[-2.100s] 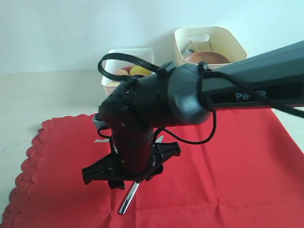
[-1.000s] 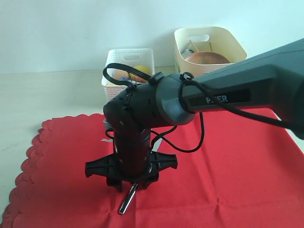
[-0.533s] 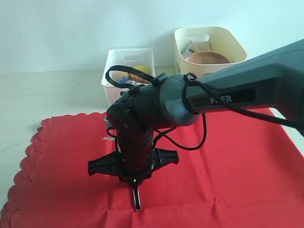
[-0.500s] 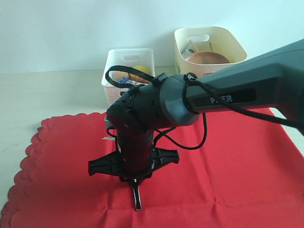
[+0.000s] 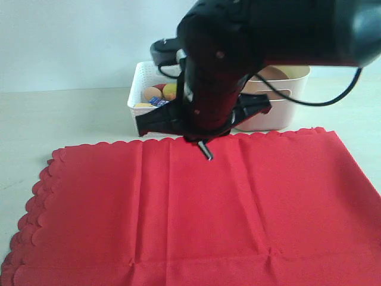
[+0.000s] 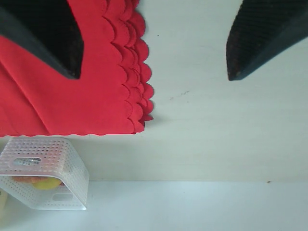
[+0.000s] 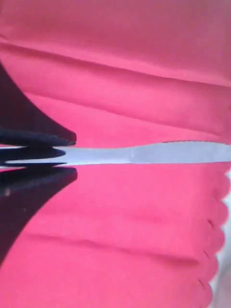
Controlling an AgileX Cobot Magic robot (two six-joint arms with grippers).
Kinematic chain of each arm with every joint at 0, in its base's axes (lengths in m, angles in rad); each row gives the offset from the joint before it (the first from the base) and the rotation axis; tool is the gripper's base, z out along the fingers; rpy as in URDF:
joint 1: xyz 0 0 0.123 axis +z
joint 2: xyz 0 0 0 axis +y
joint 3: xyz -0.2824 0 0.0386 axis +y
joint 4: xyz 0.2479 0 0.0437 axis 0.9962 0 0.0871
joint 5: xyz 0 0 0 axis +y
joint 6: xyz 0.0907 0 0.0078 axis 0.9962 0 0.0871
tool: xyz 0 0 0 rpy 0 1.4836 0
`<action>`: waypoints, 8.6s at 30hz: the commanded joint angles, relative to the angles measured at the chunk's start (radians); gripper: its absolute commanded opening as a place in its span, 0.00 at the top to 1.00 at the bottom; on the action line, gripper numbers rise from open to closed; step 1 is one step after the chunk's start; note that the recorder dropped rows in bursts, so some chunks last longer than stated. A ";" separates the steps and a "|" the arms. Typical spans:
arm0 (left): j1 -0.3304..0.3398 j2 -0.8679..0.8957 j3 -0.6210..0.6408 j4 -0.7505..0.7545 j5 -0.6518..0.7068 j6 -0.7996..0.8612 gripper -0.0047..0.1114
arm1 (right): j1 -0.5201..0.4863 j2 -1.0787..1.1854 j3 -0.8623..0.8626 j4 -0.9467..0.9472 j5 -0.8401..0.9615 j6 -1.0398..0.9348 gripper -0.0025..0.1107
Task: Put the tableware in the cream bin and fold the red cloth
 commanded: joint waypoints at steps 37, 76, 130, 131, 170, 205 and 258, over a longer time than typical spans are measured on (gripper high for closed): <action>-0.005 -0.004 0.003 0.001 -0.011 -0.002 0.29 | -0.521 0.276 0.125 0.539 -0.051 -0.915 0.59; -0.005 -0.004 0.003 0.001 -0.011 -0.002 0.29 | -0.441 -0.119 0.056 0.282 -0.094 -0.744 0.98; -0.005 -0.004 0.003 0.001 -0.011 -0.002 0.29 | -0.626 0.338 -0.700 0.291 0.016 -0.944 0.61; -0.005 -0.004 0.003 0.001 -0.011 -0.002 0.29 | -0.626 0.308 -0.700 0.291 0.053 -0.931 0.67; -0.005 -0.004 0.003 0.001 -0.011 -0.002 0.29 | -0.626 -1.199 0.500 0.358 -0.170 -0.865 0.98; -0.005 -0.004 0.003 0.001 -0.011 -0.002 0.29 | -0.626 -1.732 0.728 0.467 -0.176 -0.845 0.98; -0.183 0.513 -0.541 0.001 -0.055 -0.003 0.29 | -0.626 -1.735 1.104 0.543 -0.520 -0.866 0.98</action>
